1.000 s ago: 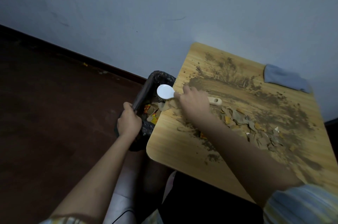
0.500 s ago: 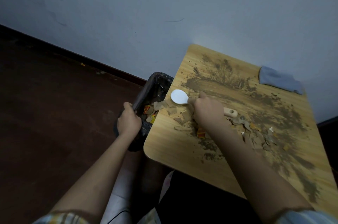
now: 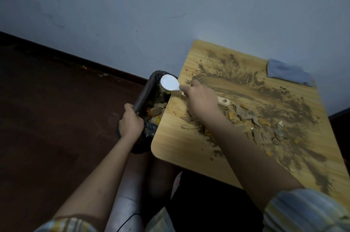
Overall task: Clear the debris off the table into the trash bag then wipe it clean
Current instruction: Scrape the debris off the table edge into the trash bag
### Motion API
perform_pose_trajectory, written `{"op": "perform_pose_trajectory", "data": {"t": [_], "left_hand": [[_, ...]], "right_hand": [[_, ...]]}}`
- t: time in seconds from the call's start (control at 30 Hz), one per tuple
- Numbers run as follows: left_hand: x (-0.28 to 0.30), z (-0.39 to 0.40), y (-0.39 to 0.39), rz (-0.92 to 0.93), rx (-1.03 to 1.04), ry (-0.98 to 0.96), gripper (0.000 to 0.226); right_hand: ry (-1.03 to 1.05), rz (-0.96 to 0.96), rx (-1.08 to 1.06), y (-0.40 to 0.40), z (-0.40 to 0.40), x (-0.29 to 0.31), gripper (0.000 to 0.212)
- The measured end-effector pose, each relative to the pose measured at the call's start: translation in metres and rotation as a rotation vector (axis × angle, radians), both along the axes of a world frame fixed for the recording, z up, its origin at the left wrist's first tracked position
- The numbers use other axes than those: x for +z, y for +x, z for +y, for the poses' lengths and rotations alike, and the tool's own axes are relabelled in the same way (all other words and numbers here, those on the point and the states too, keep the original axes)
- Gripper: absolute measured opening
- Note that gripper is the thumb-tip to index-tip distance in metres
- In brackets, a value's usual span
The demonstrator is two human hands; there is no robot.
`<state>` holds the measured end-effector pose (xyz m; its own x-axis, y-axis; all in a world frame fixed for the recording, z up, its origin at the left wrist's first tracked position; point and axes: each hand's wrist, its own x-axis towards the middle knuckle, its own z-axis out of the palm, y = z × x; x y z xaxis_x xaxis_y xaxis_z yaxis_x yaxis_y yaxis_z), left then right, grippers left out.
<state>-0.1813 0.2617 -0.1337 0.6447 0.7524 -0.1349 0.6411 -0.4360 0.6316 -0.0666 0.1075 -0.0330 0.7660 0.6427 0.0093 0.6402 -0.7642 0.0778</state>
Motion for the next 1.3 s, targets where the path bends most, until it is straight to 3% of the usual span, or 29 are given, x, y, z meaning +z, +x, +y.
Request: {"op": "perform_pose_trajectory", "data": {"t": [0.23, 0.57, 0.9, 1.3], "left_hand": [[-0.008, -0.002, 0.004, -0.011, -0.004, 0.005, 0.013], [-0.011, -0.005, 0.009, 0.004, -0.004, 0.012, 0.015], [-0.014, -0.009, 0.014, 0.000, 0.000, -0.014, 0.017], [-0.017, -0.024, 0.029, -0.015, 0.009, -0.095, 0.019]], "right_hand": [[-0.075, -0.016, 0.006, 0.003, -0.030, 0.002, 0.038], [0.039, 0.075, -0.081, 0.004, -0.057, -0.001, 0.031], [0.221, 0.076, -0.414, 0.033, -0.105, 0.009, 0.031], [0.137, 0.097, -0.726, 0.033, -0.184, 0.000, 0.038]]}}
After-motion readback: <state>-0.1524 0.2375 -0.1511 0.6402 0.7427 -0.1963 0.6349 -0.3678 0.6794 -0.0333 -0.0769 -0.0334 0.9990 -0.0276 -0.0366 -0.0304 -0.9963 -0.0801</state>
